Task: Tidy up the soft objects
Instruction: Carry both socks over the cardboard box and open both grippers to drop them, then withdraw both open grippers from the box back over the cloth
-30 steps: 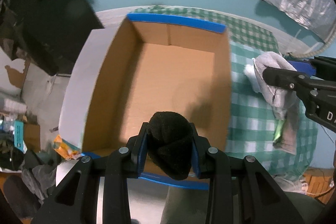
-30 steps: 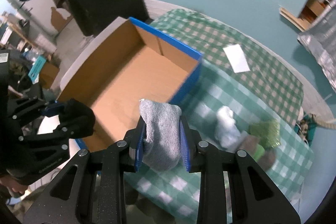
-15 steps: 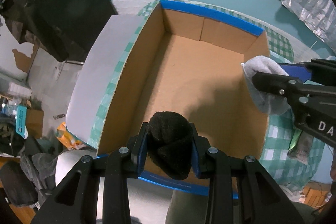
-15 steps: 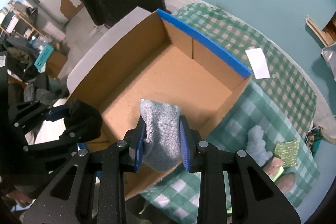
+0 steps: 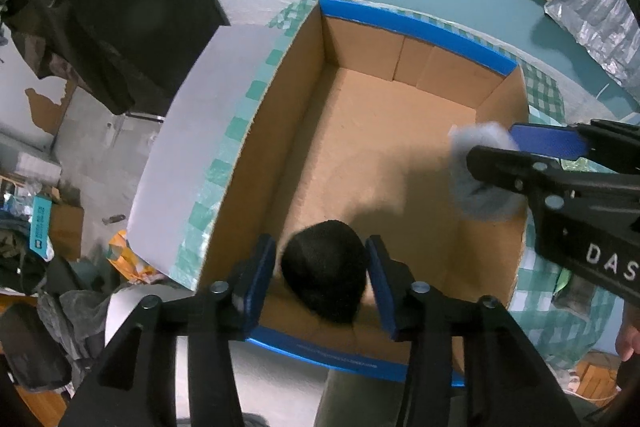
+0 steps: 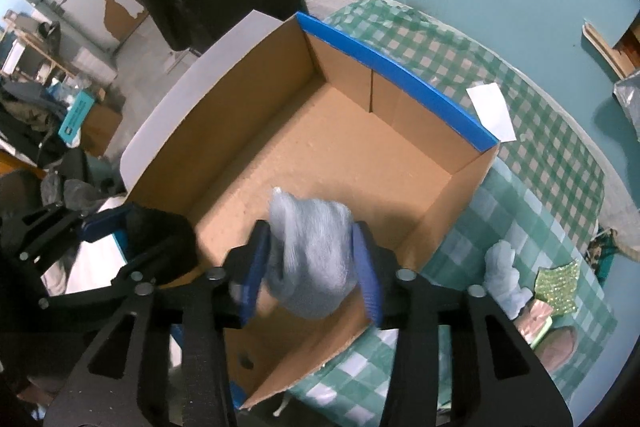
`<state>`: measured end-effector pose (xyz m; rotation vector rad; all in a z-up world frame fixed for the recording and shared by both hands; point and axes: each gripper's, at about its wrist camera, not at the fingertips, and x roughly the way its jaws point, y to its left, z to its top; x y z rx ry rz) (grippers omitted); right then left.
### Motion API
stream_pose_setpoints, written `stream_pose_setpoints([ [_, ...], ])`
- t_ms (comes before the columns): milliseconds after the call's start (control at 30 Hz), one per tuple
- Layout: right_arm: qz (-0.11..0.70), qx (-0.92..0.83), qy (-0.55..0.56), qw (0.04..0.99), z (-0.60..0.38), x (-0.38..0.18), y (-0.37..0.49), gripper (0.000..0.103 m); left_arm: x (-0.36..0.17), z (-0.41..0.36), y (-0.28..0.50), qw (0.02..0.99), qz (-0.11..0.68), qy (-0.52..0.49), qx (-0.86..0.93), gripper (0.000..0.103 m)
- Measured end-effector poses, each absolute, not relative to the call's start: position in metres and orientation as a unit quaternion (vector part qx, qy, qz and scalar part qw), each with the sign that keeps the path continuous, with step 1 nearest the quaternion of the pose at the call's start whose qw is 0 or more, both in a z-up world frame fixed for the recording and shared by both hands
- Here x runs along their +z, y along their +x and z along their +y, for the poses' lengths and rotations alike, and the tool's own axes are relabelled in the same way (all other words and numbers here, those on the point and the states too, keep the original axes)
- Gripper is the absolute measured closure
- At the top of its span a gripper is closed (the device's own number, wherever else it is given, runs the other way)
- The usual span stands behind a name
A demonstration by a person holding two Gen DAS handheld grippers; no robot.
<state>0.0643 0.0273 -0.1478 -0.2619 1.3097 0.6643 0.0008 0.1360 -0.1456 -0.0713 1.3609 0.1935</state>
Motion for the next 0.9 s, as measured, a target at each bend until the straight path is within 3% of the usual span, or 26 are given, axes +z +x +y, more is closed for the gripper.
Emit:
stream_pose_setpoints([
  [167, 0.587, 0.298, -0.123, 0.743, 0.027, -0.140, 0.063, 0.039, -0.139, 0.137, 0.002, 0.780, 0.618, -0.022, 0.094, 0.043],
  [900, 0.591, 0.248, -0.081, 0.764, -0.043, -0.116, 0.061, 0.035, -0.109, 0.109, -0.003, 0.796, 0.600, -0.022, 0.079, 0.042],
])
